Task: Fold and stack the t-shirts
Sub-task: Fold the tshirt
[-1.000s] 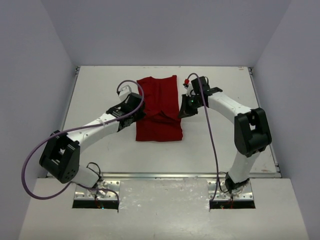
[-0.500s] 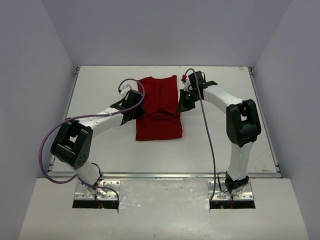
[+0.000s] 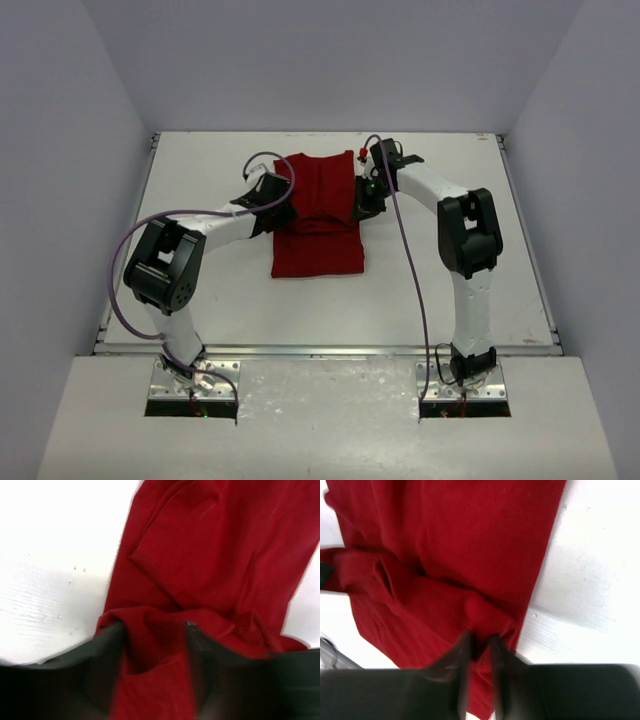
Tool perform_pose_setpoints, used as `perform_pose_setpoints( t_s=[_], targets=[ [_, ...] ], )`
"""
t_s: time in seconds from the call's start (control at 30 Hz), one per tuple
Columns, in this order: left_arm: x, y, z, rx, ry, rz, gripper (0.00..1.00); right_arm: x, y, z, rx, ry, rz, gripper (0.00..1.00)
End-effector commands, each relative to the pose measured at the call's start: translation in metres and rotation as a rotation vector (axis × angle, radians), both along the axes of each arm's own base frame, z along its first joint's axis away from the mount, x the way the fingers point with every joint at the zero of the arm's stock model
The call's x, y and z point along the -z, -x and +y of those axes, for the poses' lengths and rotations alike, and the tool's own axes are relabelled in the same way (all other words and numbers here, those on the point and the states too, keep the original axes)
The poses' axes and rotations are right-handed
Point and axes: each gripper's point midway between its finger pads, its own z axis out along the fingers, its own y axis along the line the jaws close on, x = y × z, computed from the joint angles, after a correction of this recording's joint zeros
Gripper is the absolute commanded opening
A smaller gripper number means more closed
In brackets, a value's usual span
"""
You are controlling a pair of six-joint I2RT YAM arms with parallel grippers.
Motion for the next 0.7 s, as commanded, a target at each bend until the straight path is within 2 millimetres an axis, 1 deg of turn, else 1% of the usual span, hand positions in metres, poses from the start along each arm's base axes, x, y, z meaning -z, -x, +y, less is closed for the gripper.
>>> perform_pose_setpoints(
  t_s=[0.0,0.03,0.07,0.13,0.17,0.2,0.23,0.27,0.3,0.33,0.37,0.4,0.43,0.47,0.5,0.53,0.57,0.6,0.63,0.67],
  targets=[
    [-0.011,-0.015,0.004,-0.045,0.014,-0.041,0.61,-0.013,-0.019,-0.005,0.015,0.012,-0.056,0.26],
    [-0.012,-0.015,0.006,-0.053,0.009,-0.041,1.0,-0.013,-0.021,-0.007,0.025,0.018,-0.06,0.32],
    [-0.017,-0.015,0.007,-0.065,0.008,-0.048,1.0,-0.016,-0.024,-0.008,0.036,0.02,-0.067,0.37],
    [-0.026,-0.016,0.012,-0.081,0.001,-0.073,1.0,-0.022,-0.03,-0.009,0.047,0.015,-0.077,0.45],
    [-0.039,-0.016,0.014,-0.089,0.004,-0.103,1.0,-0.027,-0.033,-0.009,0.05,0.017,-0.088,0.46],
    [-0.048,-0.018,0.014,-0.091,0.0,-0.136,1.0,-0.039,-0.042,-0.006,0.048,0.002,-0.119,0.47],
    [-0.055,-0.018,0.015,-0.089,-0.004,-0.156,1.0,-0.044,-0.046,-0.007,0.053,0.006,-0.128,0.47],
    [-0.066,-0.015,0.016,-0.087,0.001,-0.185,1.0,-0.053,-0.052,-0.007,0.06,0.011,-0.151,0.47],
    [-0.071,-0.013,0.012,-0.068,-0.017,-0.207,0.99,-0.063,-0.052,-0.006,0.057,0.0,-0.174,0.48],
    [-0.073,-0.009,0.013,-0.068,-0.035,-0.209,0.98,-0.069,-0.049,-0.001,0.042,-0.01,-0.192,0.48],
    [-0.075,0.0,0.014,-0.067,-0.065,-0.199,0.98,-0.06,-0.041,0.001,0.023,-0.009,-0.199,0.48],
    [-0.075,0.009,0.011,-0.08,-0.108,-0.196,0.91,-0.059,-0.038,-0.001,0.029,0.025,-0.227,0.49],
    [-0.07,0.016,0.009,-0.082,-0.121,-0.175,0.84,-0.071,-0.029,0.004,0.019,0.039,-0.269,0.49],
    [-0.059,0.028,0.008,-0.095,-0.124,-0.119,0.78,-0.057,-0.017,0.003,0.017,0.062,-0.255,0.49],
    [-0.052,0.037,-0.002,-0.076,-0.113,-0.093,0.73,-0.053,-0.01,0.006,0.014,0.08,-0.259,0.49],
    [-0.044,0.043,-0.007,-0.065,-0.109,-0.072,0.69,-0.057,-0.003,0.007,0.041,0.07,-0.259,0.48],
    [-0.033,0.051,-0.008,-0.093,-0.102,-0.028,0.66,-0.044,0.01,0.008,0.044,0.069,-0.233,0.48],
    [-0.029,0.057,-0.006,-0.134,-0.117,-0.01,0.65,-0.041,0.02,0.021,0.024,0.061,-0.229,0.45],
    [-0.027,0.061,-0.003,-0.169,-0.118,0.0,0.65,-0.037,0.026,0.025,0.027,0.083,-0.237,0.45],
    [-0.027,0.064,-0.003,-0.185,-0.109,-0.001,0.64,-0.037,0.025,0.032,0.02,0.102,-0.274,0.44]
  ],
)
